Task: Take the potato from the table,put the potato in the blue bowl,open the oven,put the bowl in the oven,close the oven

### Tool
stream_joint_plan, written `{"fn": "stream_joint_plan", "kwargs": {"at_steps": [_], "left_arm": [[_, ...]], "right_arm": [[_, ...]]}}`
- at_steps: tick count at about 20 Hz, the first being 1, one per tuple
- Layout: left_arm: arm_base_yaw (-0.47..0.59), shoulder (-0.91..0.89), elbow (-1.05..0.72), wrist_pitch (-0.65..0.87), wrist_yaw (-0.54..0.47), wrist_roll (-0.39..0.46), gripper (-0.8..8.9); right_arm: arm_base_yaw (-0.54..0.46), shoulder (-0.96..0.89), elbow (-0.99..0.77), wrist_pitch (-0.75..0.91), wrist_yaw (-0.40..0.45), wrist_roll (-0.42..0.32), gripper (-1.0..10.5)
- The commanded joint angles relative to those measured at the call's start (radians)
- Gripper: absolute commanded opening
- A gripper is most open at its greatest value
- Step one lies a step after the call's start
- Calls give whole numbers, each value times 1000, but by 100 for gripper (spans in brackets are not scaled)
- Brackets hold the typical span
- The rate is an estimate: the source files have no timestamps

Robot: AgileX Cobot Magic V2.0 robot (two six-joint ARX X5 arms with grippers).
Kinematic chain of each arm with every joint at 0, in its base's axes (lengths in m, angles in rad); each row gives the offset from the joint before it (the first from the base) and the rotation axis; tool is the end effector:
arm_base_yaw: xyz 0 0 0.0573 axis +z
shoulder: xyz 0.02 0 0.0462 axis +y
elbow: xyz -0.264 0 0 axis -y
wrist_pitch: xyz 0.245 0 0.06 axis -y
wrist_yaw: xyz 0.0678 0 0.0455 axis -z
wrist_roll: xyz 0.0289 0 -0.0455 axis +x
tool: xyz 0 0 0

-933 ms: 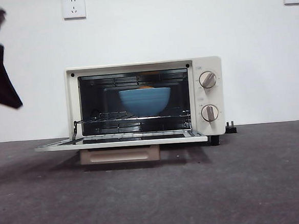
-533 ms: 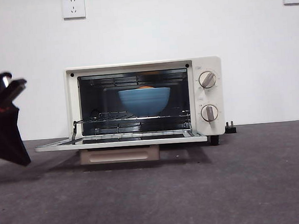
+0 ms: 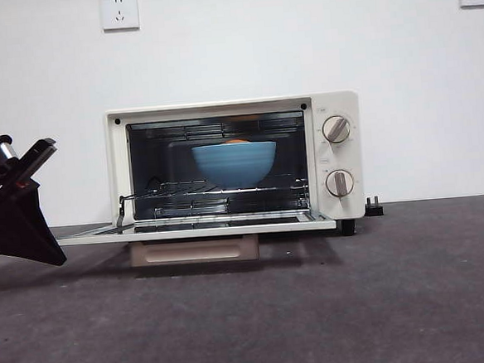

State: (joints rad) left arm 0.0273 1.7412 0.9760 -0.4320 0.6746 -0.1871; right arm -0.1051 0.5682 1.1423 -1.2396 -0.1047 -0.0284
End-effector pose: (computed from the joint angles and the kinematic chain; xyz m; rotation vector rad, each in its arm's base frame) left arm 0.3164 -0.0094 0.1531 -0.5788 1.1996 -0.4616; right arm 0.0466 -0.0019 0.3694 0.0423 0.6617 0.0090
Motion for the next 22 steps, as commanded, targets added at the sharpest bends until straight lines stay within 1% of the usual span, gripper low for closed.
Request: {"fn": "stream_joint_plan", "kwargs": {"at_steps": [1, 3, 6, 10, 15, 19, 22], "left_arm": [[2, 12, 0, 38, -42, -35, -8], [2, 13, 0, 31, -82, -38, -8], [2, 13, 0, 45, -86, -51, -8], [-2, 13, 0, 79, -37, -83, -9], [-8, 13, 0, 81, 19, -83, -8], [-8, 13, 0, 84, 91, -83, -8], [-9, 13, 5, 84, 93, -83, -8]], "right_arm": [[0, -11, -9, -8, -1, 29, 186], [0, -10, -9, -18, -3, 29, 186], [0, -10, -9, -18, -34, 30, 186], [0, -10, -9, -18, -38, 30, 186], [0, -10, -9, -11, -38, 29, 186], [0, -10, -9, 10, -38, 29, 186], [0, -10, -9, 10, -38, 30, 186]]}}
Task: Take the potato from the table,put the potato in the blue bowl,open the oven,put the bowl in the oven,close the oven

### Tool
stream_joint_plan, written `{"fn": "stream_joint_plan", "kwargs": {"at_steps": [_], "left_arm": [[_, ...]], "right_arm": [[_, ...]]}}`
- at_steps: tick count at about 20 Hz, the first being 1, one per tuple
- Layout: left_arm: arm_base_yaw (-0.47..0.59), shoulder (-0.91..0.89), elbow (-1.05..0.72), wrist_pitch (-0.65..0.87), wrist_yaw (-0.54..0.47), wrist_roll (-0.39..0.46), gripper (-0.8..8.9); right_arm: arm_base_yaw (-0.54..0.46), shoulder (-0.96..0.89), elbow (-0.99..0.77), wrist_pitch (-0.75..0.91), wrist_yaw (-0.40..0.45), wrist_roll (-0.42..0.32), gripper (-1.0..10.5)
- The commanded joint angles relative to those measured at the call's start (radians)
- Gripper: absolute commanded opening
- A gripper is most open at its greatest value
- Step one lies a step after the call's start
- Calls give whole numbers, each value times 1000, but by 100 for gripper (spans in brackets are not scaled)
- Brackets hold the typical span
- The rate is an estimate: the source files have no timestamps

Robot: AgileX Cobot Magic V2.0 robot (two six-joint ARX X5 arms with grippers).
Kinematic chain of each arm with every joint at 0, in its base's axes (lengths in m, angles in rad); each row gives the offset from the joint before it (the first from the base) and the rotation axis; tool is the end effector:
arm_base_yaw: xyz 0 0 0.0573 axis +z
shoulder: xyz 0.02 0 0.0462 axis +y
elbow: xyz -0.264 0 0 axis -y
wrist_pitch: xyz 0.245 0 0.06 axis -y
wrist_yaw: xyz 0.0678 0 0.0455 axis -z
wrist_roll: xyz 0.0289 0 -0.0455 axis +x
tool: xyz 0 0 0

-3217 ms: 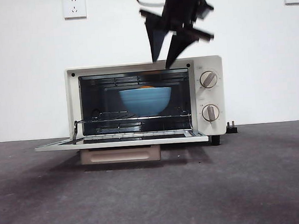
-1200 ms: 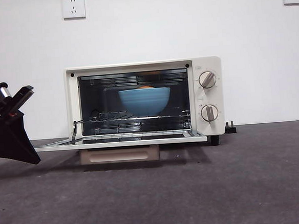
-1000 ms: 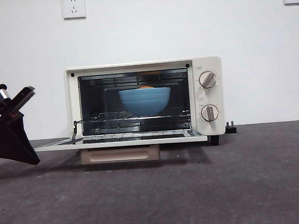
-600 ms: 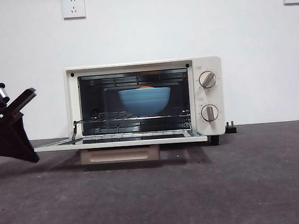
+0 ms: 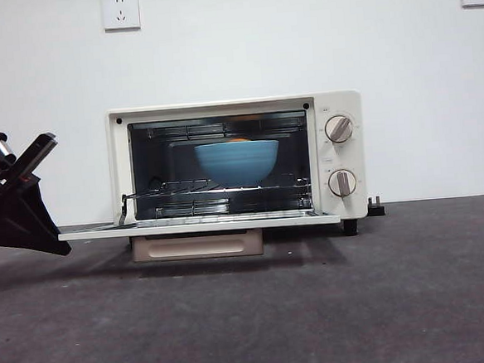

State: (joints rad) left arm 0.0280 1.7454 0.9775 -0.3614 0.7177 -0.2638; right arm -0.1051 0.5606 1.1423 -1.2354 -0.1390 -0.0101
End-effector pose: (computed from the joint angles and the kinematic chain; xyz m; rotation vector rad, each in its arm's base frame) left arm 0.3225 -0.0100 0.1555 -0.6477 1.1562 -0.4732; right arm 0.0449 -0.0007 0.3700 0.0698 0.6487 0.0360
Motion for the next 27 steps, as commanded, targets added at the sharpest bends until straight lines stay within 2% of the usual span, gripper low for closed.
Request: {"fn": "stream_joint_plan", "kwargs": {"at_steps": [1, 8, 21, 25, 26, 27], "left_arm": [[-10, 9, 8, 12, 51, -6, -8], [-10, 9, 75, 11, 129, -28, -8], [-26, 9, 359, 12, 127, -122, -8], [-26, 9, 448, 27, 94, -150, -8], [-26, 9, 467, 26, 97, -153, -8], [-26, 9, 482, 20, 106, -153, -8]], "right_arm": [[0, -3, -9, 7, -4, 11, 186], [0, -3, -9, 8, -4, 18, 186], [0, -3, -9, 3, -4, 17, 186], [0, -2, -9, -30, -4, 6, 184], [0, -2, -9, -42, -4, 6, 148], [0, -2, -9, -46, -4, 6, 8]]}}
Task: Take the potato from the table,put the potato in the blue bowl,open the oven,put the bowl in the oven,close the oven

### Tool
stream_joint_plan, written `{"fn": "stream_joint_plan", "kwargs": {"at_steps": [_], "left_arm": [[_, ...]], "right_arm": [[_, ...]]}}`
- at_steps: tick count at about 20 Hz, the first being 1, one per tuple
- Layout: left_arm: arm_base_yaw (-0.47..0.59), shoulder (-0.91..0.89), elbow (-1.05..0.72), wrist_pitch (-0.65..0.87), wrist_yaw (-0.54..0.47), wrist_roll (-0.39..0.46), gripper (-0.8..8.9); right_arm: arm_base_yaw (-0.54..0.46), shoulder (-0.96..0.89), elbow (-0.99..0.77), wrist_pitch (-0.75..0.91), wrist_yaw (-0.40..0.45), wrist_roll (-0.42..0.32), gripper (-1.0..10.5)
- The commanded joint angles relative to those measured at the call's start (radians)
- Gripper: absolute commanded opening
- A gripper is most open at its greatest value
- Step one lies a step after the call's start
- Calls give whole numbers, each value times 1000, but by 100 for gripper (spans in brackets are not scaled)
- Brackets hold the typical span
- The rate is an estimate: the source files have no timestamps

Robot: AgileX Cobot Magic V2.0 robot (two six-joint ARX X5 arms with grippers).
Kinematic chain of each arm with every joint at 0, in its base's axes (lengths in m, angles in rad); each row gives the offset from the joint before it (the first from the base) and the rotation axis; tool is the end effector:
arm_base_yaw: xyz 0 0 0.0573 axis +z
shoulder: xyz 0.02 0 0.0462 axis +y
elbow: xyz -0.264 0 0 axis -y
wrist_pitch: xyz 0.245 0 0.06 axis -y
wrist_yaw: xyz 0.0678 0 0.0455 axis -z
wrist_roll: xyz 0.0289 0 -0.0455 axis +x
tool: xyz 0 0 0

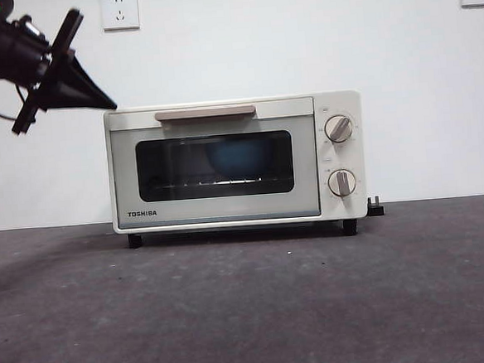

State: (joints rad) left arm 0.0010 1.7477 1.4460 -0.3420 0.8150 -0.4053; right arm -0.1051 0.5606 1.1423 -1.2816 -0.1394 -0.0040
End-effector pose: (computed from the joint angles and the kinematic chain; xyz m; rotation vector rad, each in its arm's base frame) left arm 0.3883 -0.0206 0.2953 -0.6333 0.7643 -0.6569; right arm 0.0421 -0.0004 0.3665 0.0815 0.6946 0.0343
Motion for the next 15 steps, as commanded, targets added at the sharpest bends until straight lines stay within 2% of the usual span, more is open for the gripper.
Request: {"fn": "stream_joint_plan", "kwargs": {"at_steps": [1, 4, 6, 8, 10, 13, 15], "left_arm": [[1, 6, 27, -14, 22, -11, -8], [0, 1, 44, -60, 91, -10, -8], [0, -20, 44, -114, 113, 23, -8], [-2, -71, 44, -243, 107, 128, -8], [-2, -149, 44, -413, 85, 274, -6], [-2, -315, 44, -678, -19, 490, -5], [-2, -451, 44, -795, -104, 529, -5]], "right_arm": [[0, -2, -9, 4, -3, 0, -6], [0, -2, -9, 5, -3, 0, -8], [0, -3, -9, 5, -4, 0, -8], [0, -3, -9, 8, -4, 0, -7], [2, -3, -9, 13, -6, 0, -8], [48, -3, -9, 61, -108, 5, -9], [123, -3, -9, 62, -149, 3, -10]]}}
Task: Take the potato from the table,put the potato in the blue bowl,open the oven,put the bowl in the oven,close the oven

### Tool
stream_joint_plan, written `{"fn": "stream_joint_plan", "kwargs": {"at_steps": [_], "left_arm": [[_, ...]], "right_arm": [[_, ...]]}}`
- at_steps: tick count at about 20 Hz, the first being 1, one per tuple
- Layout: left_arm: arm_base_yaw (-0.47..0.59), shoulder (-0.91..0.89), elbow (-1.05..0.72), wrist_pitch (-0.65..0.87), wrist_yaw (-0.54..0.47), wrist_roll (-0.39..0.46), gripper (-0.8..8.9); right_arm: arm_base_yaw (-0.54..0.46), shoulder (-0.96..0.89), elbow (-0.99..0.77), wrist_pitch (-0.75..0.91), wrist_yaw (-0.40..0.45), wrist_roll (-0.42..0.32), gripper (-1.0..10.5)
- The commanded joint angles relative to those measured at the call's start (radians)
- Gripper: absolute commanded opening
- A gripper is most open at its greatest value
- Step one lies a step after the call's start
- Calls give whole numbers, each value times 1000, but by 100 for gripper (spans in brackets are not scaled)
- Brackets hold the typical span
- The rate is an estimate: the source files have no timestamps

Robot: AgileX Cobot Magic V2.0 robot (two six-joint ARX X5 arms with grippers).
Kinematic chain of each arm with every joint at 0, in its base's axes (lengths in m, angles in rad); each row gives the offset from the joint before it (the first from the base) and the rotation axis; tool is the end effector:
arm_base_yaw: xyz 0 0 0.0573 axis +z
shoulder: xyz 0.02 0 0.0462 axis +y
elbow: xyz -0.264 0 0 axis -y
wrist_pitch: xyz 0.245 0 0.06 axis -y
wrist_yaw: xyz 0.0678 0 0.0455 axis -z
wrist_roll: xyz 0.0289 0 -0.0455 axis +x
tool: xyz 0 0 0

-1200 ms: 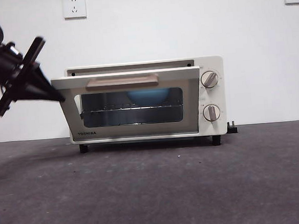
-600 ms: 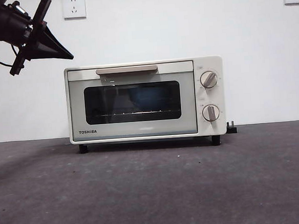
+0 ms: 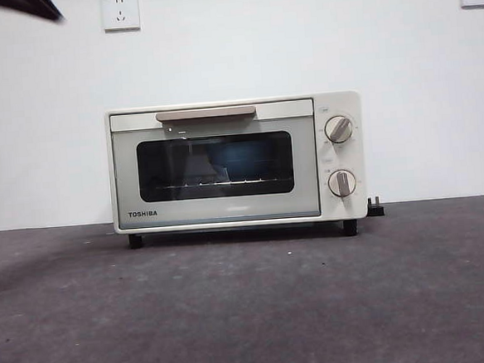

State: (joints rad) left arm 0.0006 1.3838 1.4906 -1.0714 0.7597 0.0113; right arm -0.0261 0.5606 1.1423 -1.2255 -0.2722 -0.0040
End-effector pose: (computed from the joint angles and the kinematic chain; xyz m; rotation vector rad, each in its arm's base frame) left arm 0.2587 -0.0197 0.3757 -0.3561 0.9119 -0.7031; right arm 0.0448 0.0066 0.3712 0.0921 0.6377 0.2388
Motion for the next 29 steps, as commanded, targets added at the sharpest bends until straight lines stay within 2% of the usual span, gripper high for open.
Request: {"fn": "stream_joint_plan", "kwargs": {"at_steps": [1, 3, 5, 8, 11, 15, 24, 25, 26, 27, 29], "left_arm": [[-2, -160, -1, -96, -79, 112, -5], [-2, -310, -1, -122, -107, 111, -5], [-2, -451, -1, -98, -127, 116, -5], [-1, -604, 0, -87, -177, 116, -5], [-2, -694, 0, -90, -267, 135, -4], [-2, -711, 0, -90, -259, 135, -4], [6, -571, -5, -87, -266, 136, -4], [6, -568, -12, -80, -266, 161, -4], [7, -569, -34, -38, -266, 222, -4], [7, -581, -69, 25, -267, 237, -4], [7, -646, -210, 267, -267, 282, -4]], "right_arm": [[95, -3, -9, 5, -16, 1, -8], [206, -3, -9, 3, -4, 0, -7], [302, -3, -9, 2, 48, 0, -2], [375, -2, -9, 7, 99, 0, -2], [380, -2, -9, -2, 112, 5, -2], [380, -2, -8, -49, 117, 0, -2], [380, -1, -8, -61, 124, 0, -2], [380, -1, -8, -61, 124, 0, -2], [380, -1, -8, -61, 124, 0, -2], [380, -1, -8, -62, 124, 0, -2], [380, -1, -8, -61, 124, 0, -2]]}}
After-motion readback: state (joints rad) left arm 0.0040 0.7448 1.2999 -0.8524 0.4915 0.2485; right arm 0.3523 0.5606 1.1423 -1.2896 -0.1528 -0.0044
